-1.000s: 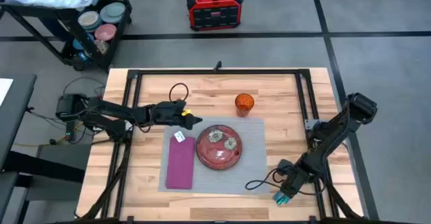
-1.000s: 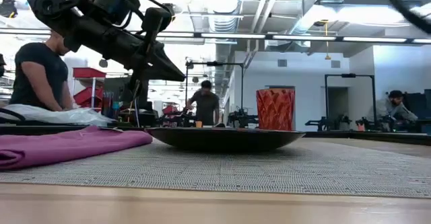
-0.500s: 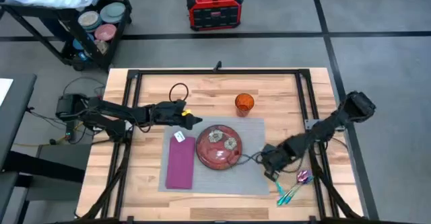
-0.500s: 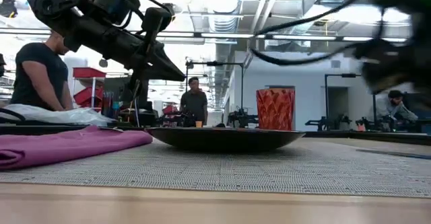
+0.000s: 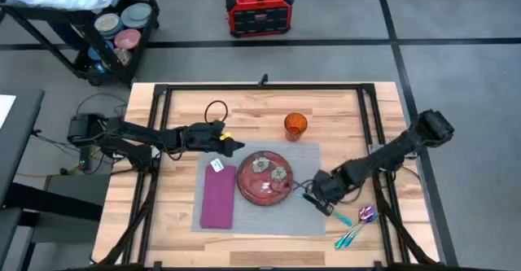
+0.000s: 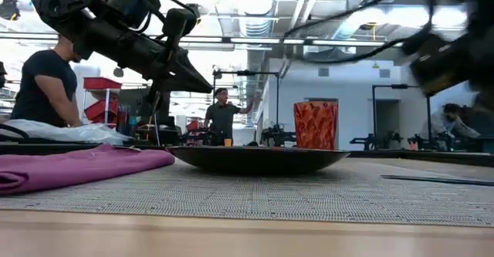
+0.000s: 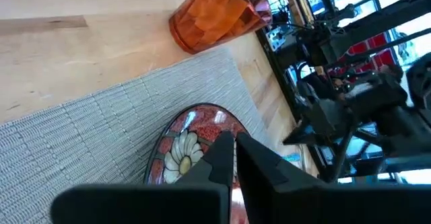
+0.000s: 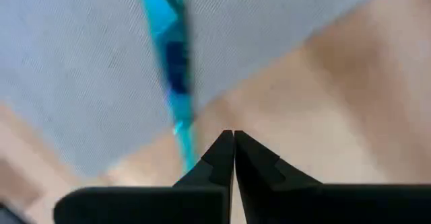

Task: Set table place
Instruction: Adjust the blue knife on the table mat

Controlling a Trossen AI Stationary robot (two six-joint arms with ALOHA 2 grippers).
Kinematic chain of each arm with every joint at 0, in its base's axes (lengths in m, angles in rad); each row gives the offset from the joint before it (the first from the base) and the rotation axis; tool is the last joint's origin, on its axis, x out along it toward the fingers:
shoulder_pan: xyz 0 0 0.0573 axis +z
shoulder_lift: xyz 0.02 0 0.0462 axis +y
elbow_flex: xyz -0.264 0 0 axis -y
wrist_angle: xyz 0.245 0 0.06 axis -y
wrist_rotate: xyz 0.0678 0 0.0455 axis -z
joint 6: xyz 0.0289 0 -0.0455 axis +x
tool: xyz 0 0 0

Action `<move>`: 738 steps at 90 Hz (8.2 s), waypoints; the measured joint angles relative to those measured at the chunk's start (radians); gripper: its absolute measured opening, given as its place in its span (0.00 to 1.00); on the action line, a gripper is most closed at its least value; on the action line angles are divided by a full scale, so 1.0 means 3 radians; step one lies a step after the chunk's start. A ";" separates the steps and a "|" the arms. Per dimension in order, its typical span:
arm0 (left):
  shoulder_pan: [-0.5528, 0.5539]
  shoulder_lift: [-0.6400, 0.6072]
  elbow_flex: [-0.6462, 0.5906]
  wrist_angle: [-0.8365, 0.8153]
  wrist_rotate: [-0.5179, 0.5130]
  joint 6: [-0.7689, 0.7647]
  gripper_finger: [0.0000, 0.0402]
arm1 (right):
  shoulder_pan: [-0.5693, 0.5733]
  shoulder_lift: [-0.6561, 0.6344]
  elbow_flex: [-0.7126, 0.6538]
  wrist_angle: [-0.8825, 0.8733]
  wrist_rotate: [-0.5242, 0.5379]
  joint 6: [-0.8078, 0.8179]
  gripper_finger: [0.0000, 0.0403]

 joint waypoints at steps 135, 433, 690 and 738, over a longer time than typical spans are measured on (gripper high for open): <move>-0.0028 0.0000 0.0000 0.0000 -0.0008 0.0002 0.00 | 0.1193 0.0182 0.0069 -0.0145 0.0013 0.1660 0.00; -0.0038 0.0001 0.0000 -0.0024 -0.0011 0.0210 0.00 | -0.0749 0.0438 0.0293 -0.0027 0.0367 -0.1173 0.00; -0.0071 0.0001 0.0000 -0.0025 -0.0012 0.0367 0.00 | -0.0627 0.0446 0.0172 0.0208 0.0125 -0.1016 0.00; -0.0071 0.0001 0.0000 -0.0026 -0.0012 0.0364 0.00 | -0.0624 0.0446 0.0231 0.0182 0.0124 -0.1081 0.00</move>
